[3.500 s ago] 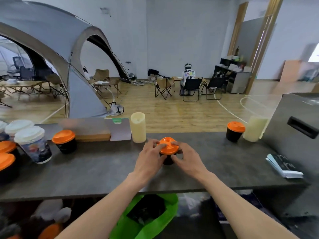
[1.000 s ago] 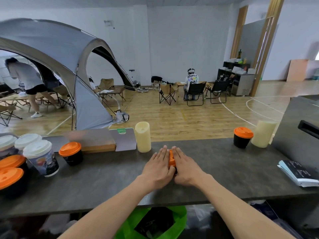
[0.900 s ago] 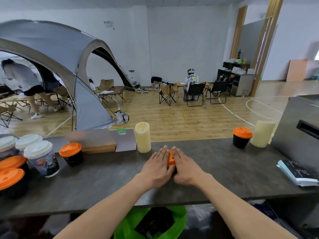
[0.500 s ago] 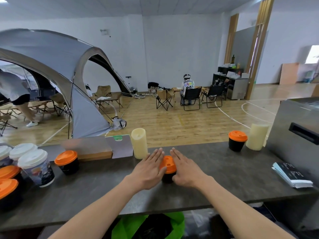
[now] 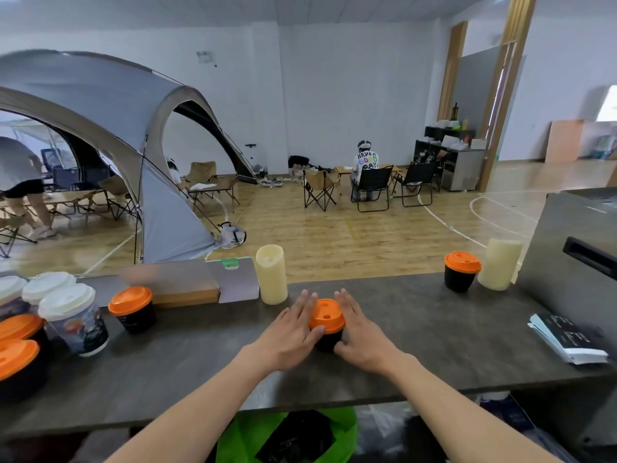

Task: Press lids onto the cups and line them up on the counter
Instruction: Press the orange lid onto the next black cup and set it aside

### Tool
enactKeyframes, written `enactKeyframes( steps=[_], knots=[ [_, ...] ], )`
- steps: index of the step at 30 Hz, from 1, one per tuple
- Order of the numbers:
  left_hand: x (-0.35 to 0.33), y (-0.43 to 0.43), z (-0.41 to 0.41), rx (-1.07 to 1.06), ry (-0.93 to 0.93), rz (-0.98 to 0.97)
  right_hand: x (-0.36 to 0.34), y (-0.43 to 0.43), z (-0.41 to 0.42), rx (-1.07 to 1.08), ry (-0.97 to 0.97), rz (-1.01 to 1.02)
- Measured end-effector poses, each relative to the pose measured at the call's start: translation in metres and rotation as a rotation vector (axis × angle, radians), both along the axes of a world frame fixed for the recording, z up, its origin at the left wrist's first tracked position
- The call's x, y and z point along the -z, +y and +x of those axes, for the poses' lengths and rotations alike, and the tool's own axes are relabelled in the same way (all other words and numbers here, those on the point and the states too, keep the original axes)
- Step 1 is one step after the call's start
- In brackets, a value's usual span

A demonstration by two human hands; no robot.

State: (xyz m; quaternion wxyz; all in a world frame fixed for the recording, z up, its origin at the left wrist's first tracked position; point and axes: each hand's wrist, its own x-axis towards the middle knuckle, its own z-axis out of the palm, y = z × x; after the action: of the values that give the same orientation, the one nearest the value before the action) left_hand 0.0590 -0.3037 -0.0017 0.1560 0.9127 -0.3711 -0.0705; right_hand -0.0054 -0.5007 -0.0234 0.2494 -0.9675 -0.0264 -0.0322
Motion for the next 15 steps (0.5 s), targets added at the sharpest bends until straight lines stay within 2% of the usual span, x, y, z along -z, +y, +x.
enactKeyframes(
  steps=[3, 5, 11, 15],
  knots=[
    [0.012, 0.007, 0.000, -0.076, 0.117, -0.181, 0.012, -0.007, 0.002, 0.147, -0.039, 0.267],
    [0.020, 0.008, -0.003, -0.121, 0.204, -0.283, 0.017, -0.007, 0.005, 0.168, -0.008, 0.408],
    [0.015, 0.002, -0.003, -0.190, 0.284, -0.617, 0.015, -0.006, 0.009, 0.180, -0.082, 0.659],
    [-0.004, 0.001, -0.005, -0.224, 0.409, -0.835, -0.010, -0.004, 0.007, 0.216, -0.140, 0.817]
  ],
)
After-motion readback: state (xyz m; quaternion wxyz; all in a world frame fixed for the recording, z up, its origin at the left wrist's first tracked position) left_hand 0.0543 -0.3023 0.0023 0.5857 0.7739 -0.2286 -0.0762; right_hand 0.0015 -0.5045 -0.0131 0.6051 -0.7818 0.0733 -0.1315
